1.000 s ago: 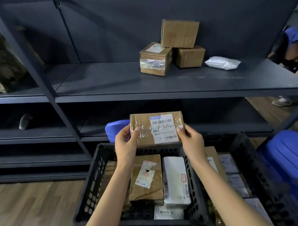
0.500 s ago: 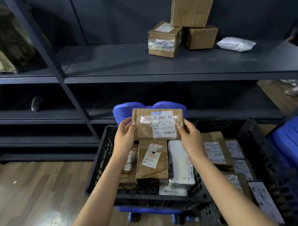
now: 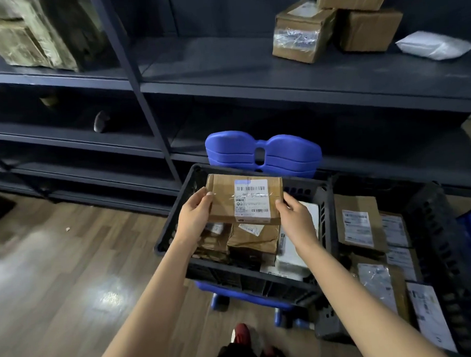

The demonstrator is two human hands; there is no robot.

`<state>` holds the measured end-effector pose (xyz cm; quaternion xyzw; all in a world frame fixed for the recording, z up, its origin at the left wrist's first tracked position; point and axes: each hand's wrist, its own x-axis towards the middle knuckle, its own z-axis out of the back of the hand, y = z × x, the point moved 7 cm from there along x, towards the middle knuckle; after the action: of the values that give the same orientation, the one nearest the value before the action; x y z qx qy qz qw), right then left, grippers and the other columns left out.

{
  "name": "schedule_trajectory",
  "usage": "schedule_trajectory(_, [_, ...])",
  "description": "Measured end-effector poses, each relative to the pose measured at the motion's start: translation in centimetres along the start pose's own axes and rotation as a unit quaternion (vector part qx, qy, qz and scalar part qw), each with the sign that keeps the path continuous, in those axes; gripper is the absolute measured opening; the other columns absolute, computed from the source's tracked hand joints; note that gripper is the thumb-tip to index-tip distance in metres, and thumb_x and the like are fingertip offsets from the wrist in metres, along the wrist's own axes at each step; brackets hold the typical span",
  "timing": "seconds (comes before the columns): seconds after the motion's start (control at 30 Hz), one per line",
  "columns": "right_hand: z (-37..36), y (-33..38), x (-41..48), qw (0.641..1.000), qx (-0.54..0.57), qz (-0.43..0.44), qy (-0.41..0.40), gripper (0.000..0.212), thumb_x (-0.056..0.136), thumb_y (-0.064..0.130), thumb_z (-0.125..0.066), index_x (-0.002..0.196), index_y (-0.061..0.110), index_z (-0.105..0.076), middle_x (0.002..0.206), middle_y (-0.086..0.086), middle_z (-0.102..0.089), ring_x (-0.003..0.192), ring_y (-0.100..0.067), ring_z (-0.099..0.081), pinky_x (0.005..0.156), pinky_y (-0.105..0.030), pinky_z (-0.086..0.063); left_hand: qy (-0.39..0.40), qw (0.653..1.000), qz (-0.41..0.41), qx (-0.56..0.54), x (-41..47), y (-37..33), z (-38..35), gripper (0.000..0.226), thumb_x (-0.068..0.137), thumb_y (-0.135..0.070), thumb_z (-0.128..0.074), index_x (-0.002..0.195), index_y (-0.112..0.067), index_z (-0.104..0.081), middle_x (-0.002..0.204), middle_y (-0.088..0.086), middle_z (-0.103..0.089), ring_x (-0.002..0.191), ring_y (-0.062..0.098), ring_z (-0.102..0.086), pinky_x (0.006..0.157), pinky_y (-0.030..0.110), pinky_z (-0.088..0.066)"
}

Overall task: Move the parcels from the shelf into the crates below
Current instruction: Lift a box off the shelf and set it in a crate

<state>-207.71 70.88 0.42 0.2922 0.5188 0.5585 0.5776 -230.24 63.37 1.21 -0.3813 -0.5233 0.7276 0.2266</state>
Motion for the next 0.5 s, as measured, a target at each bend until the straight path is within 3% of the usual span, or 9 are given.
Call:
schedule_trajectory(0.1, [-0.4, -0.7, -0.3, 1.0, -0.016, -0.007, 0.01, 0.048, 0.1, 0.035, -0.042, 0.147, 0.028, -0.037, 0.148, 0.007, -0.042, 0.127, -0.014, -0.049, 0.093, -0.023, -0.041, -0.001, 1.0, -0.002, 0.02, -0.3, 0.6, -0.1, 0.038, 0.095, -0.029, -0.056, 0.132, -0.019, -0.057, 0.115, -0.001, -0.064, 0.102, 0.015, -0.062, 0.096, 0.033, -0.05])
schedule_trajectory(0.23, [-1.1, -0.8, -0.8, 0.999, -0.029, -0.019, 0.018, 0.044, 0.101, 0.031, -0.042, 0.144, 0.023, -0.041, 0.137, 0.013, -0.049, 0.125, -0.015, -0.049, 0.096, -0.024, -0.039, 0.002, 0.999, 0.004, 0.049, 0.0, 1.5, 0.5, 0.037, 0.095, -0.031, -0.055, 0.13, -0.02, -0.059, 0.116, 0.0, -0.065, 0.105, 0.018, -0.062, 0.098, 0.038, -0.05])
schedule_trajectory(0.37, [-2.4, -0.8, -1.0, 0.999, -0.018, -0.033, 0.02, 0.042, 0.101, 0.025, -0.043, 0.142, 0.017, -0.043, 0.143, 0.0, -0.048, 0.13, -0.019, -0.045, 0.092, -0.02, -0.032, -0.005, 0.997, 0.019, 0.076, 1.0, 2.6, 2.0, 0.037, 0.095, -0.036, -0.054, 0.129, -0.021, -0.06, 0.118, 0.003, -0.067, 0.103, 0.02, -0.063, 0.091, 0.036, -0.052])
schedule_trajectory(0.5, [-4.8, -1.9, -0.7, 0.998, -0.026, -0.051, 0.022, 0.042, 0.101, 0.026, -0.042, 0.142, 0.017, -0.043, 0.145, 0.0, -0.046, 0.134, -0.018, -0.041, 0.098, -0.022, -0.031, -0.004, 0.995, 0.03, 0.094, 2.2, 3.6, 3.9, 0.037, 0.096, -0.032, -0.052, 0.129, -0.018, -0.06, 0.119, 0.004, -0.066, 0.108, 0.02, -0.061, 0.096, 0.036, -0.049])
